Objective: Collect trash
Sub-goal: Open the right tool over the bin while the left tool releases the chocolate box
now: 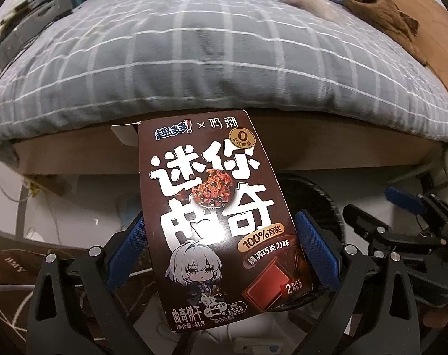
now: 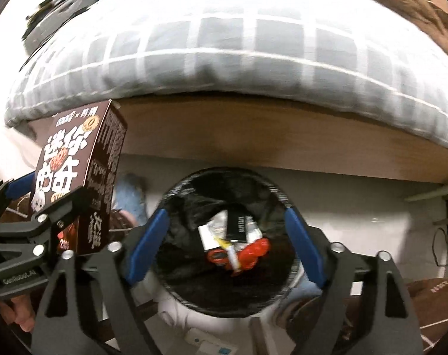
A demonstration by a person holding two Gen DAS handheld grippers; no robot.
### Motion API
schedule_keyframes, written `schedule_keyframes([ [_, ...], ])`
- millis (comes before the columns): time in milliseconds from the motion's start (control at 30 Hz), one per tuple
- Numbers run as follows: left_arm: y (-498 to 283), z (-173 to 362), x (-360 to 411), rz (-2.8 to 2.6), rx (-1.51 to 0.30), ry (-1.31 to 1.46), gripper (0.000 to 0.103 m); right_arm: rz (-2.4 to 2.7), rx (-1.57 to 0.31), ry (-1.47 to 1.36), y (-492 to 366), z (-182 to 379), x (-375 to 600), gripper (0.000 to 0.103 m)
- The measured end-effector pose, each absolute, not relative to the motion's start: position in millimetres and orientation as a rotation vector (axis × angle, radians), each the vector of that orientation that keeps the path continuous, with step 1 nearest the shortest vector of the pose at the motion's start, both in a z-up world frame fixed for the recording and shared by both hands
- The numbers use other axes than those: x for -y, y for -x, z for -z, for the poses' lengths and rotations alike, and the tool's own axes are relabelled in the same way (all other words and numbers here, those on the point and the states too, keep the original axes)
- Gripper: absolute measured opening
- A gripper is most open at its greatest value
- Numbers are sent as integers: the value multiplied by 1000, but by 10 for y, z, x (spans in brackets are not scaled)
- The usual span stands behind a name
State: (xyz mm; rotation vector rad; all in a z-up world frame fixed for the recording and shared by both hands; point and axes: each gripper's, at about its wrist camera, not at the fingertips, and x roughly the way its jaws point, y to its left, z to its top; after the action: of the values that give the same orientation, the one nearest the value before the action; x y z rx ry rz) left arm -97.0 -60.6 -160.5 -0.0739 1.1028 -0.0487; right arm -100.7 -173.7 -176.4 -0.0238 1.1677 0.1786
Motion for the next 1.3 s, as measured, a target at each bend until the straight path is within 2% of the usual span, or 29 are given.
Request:
schedule_keyframes([
  [167,1018,1549,854,124,-1107,32,95,-77,-1138,-3,1042,1697,2161,92],
  [367,1051,1555,843,174,-1128,4,95,10,-1112,9,1099,1656,2604,95],
  [733,1001,1708,990,214,-1181,-2,97,93,-1142,-18,1097,1833,2985,95],
  [1100,883,1994,756,162,-1208,-3,97,59,-1165,-26,1040,1925,2839,95],
  [1300,897,1883,739,147,-1191,-6,97,55,-1151,-31,1043,1893,2813,95],
])
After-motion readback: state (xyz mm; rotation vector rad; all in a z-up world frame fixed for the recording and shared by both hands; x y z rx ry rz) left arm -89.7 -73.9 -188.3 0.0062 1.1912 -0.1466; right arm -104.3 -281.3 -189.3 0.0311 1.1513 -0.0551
